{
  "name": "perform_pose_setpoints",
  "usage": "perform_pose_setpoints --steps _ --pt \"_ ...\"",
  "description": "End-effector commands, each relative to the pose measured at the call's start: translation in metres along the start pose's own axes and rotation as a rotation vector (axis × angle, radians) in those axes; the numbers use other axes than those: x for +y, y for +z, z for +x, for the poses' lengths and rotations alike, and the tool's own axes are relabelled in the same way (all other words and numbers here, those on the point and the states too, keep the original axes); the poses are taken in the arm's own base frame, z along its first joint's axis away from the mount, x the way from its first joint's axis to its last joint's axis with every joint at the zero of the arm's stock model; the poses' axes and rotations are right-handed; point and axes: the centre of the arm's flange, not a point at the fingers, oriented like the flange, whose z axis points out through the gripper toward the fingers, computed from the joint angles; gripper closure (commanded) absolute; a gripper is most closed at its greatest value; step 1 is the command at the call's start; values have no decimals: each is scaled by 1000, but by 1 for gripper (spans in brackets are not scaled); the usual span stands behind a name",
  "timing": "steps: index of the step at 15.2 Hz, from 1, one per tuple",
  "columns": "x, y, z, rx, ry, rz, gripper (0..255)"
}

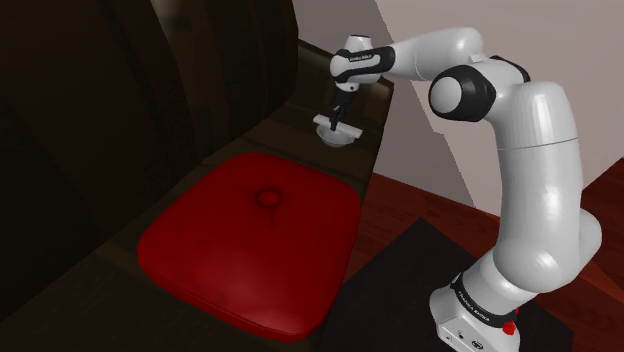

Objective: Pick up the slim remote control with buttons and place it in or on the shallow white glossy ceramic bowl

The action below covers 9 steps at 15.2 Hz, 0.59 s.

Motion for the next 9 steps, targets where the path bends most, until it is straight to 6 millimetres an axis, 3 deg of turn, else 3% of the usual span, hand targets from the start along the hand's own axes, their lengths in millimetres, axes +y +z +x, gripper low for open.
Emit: perform_pose_setpoints --steps 1,2,9 --pt "0 11 -1 1 0 0 255" --pt "0 18 -1 1 0 0 255" --pt "0 18 -1 1 0 0 255"
